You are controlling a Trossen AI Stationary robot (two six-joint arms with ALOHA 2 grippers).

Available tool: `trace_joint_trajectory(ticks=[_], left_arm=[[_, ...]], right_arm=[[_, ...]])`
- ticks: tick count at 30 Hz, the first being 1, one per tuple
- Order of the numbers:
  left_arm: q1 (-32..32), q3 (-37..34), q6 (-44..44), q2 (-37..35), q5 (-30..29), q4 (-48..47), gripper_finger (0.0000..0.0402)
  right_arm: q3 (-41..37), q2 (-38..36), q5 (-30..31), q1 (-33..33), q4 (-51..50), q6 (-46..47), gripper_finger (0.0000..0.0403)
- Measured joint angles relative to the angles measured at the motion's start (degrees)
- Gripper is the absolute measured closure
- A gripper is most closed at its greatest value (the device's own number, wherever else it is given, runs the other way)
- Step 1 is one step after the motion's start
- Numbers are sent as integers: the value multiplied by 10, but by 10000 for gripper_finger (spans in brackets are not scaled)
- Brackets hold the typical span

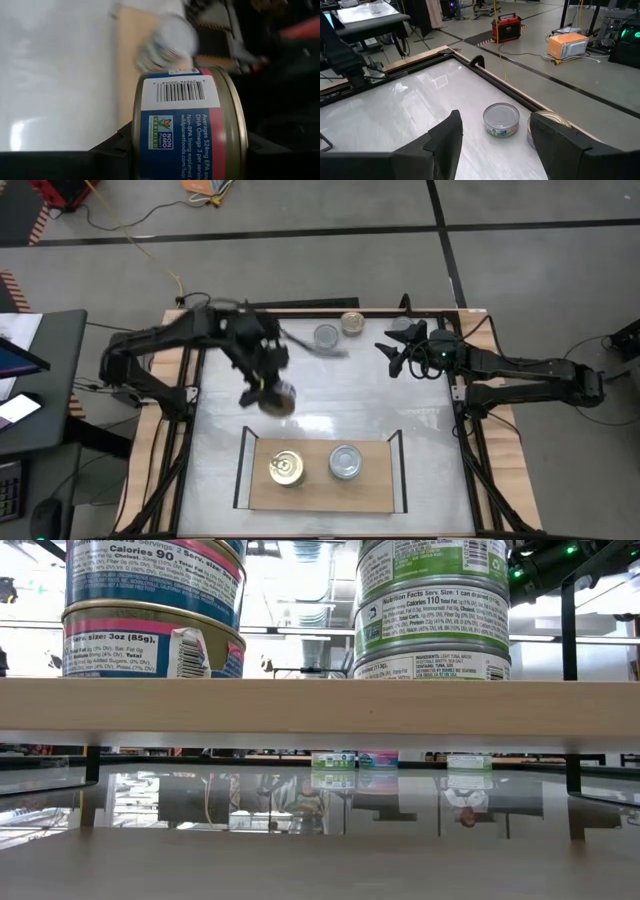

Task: Stack canned seafood by type on shelf
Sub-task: Stack the blue tuna can on top of the blue tuna can on the shelf

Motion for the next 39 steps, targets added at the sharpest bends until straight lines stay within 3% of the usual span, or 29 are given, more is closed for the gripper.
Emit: trace_joint_trajectory(ticks=[8, 18, 29, 39], left_arm=[[-106, 0, -7, 57, 47, 4, 227], [-155, -1, -62, 119, 211, 61, 226], [-162, 0, -81, 134, 166, 88, 225], [-164, -1, -96, 153, 166, 96, 225]], right_arm=[[0, 0, 0, 1, -1, 1, 148], [0, 0, 0, 1, -1, 1, 148], [0, 0, 0, 1, 1, 1, 148], [0, 0, 0, 1, 5, 0, 148]])
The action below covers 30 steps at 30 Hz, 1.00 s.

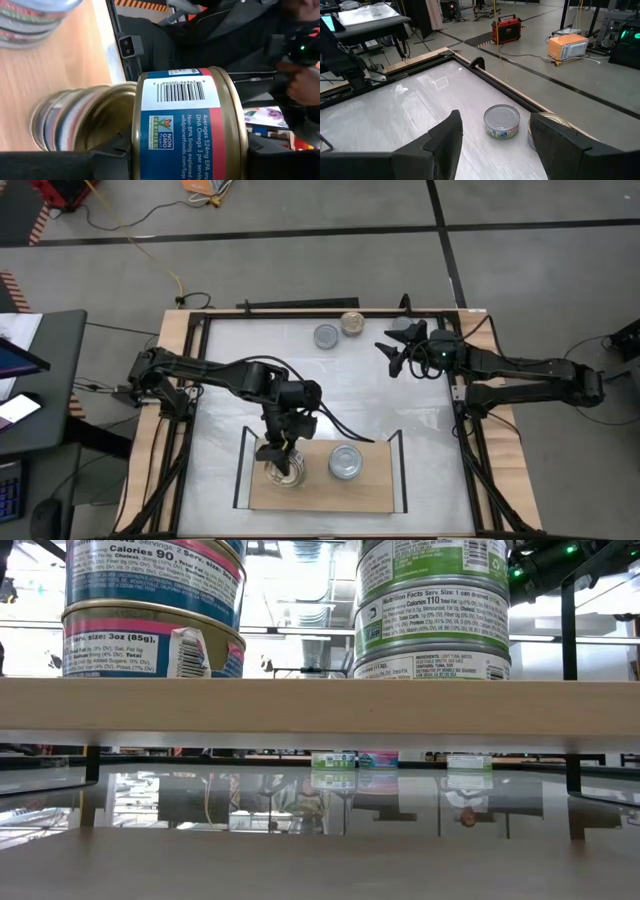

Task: Stack canned seafood by type on shelf
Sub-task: Stack the blue tuna can on top of the blue tuna can on the shelf

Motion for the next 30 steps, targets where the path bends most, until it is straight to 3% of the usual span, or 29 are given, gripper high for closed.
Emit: trace_joint_trajectory(ticks=[14, 25, 30], left_arm=[[1, 1, 0, 9, -7, -28, 220], [13, 1, -9, 10, -35, -41, 147], [21, 1, -2, 11, -21, -57, 124]], right_arm=[[0, 0, 0, 0, 0, 0, 148], [0, 0, 0, 0, 1, 0, 148], [0, 0, 0, 0, 1, 0, 148]])
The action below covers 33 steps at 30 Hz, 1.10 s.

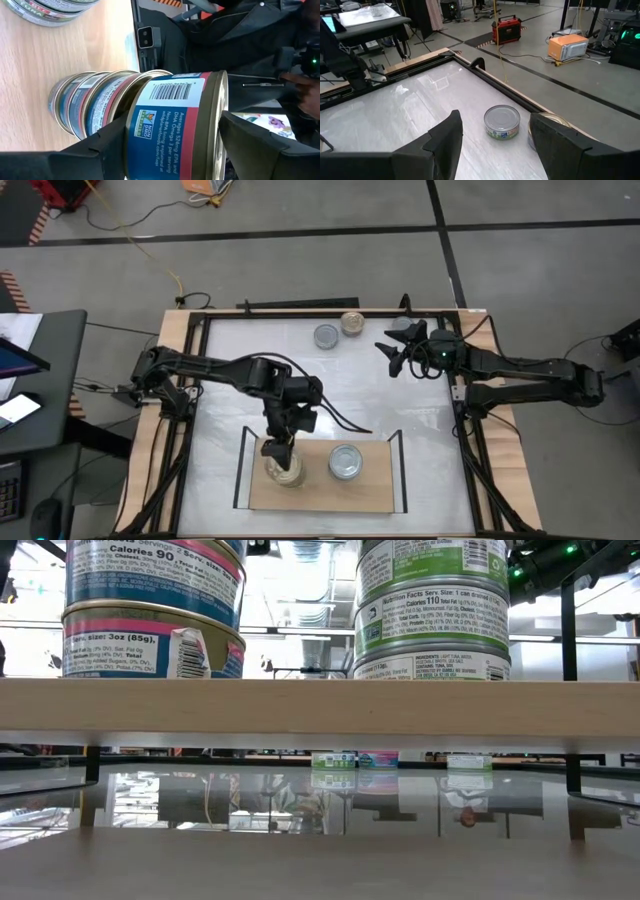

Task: Stack canned seafood by type on shelf
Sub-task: Stack the blue tuna can on top of the blue tuna can on the shelf, then stack the green tuna can on top of the green tuna can on the shelf

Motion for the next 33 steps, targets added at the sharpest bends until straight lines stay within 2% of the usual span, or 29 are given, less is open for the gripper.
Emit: trace_joint_trajectory(ticks=[7, 17, 27, 33], left_arm=[[9, 4, 5, 1, 8, -9, 124], [8, 47, 17, 1, -53, -46, 119], [8, 47, 21, 1, -53, -53, 119], [12, 47, 60, 1, -53, -53, 120]], right_arm=[[0, 0, 0, 0, 0, 0, 148], [0, 0, 0, 0, 0, 0, 148], [0, 0, 0, 0, 0, 0, 148], [0, 0, 0, 0, 0, 0, 148]])
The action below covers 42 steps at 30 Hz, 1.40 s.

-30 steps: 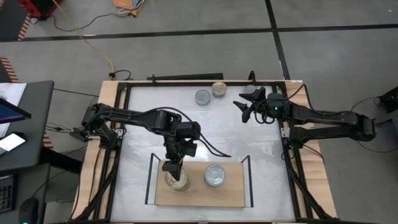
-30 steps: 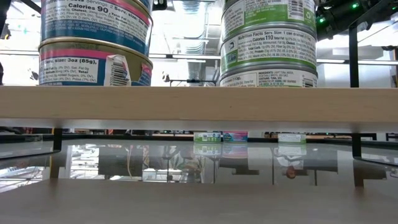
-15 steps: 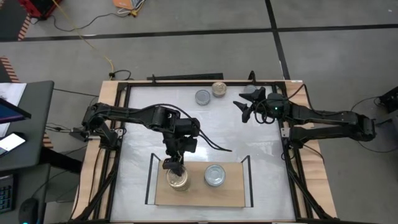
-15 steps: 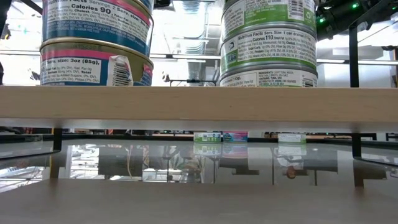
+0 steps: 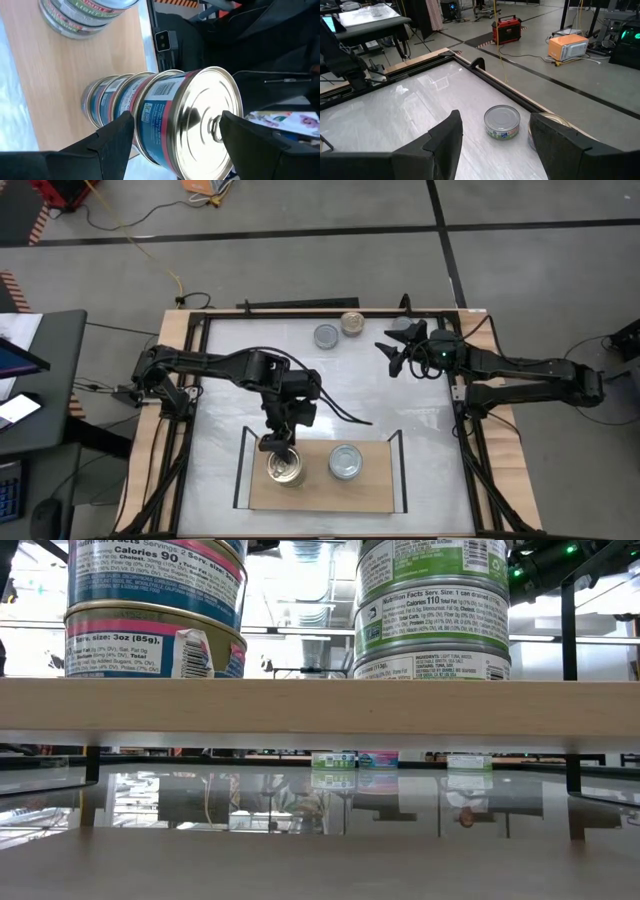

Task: Stack canned seafood by type on shelf
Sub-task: Stack the green tuna can on top of the green tuna can on the shelf

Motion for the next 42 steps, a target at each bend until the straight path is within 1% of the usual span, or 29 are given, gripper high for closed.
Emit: trace_joint_trajectory(ticks=[5, 9, 12, 19, 21, 23, 24, 25, 29, 30, 32, 34, 35, 38, 42], left_arm=[[9, 0, 13, 0, 2, 0, 120], [13, 0, 12, 0, 22, -2, 120], [20, 0, 17, -2, 23, -19, 120], [39, 0, 51, -18, -1, -29, 120], [47, 0, 71, -26, -19, -32, 120], [57, 0, 99, -35, -58, -33, 120], [62, 1, 113, -39, -89, -33, 120], [65, 1, 127, -42, -129, -36, 120], [73, 1, 163, -46, -332, -46, 120], [75, 1, 170, -46, -373, -46, 120], [81, -1, 185, -45, -434, -41, 120], [90, -11, 201, -46, -470, -18, 120], [97, -18, 209, -46, -477, -4, 120], [130, -53, 234, -46, -475, 60, 120], [187, -117, 277, -45, -464, 163, 120]], right_arm=[[0, 0, 0, 0, 0, 0, 148], [0, 0, 0, 0, 0, 0, 148], [0, 0, 0, 0, 0, 0, 148], [0, 0, 0, 0, 0, 0, 148], [0, 0, 0, 0, 0, 0, 148], [0, 0, 0, 0, 0, 0, 148], [0, 0, 0, 0, -1, 0, 148], [0, 0, 0, 0, -2, 0, 148], [0, 0, 0, 0, -8, 0, 148], [0, 0, 0, 0, -9, 0, 148], [0, 0, 0, 0, -9, 0, 148], [0, 0, 0, 0, -9, 0, 148], [0, 0, 0, 0, -9, 0, 148], [0, 0, 0, 0, -8, 0, 148], [0, 0, 0, 0, -9, 0, 148]])
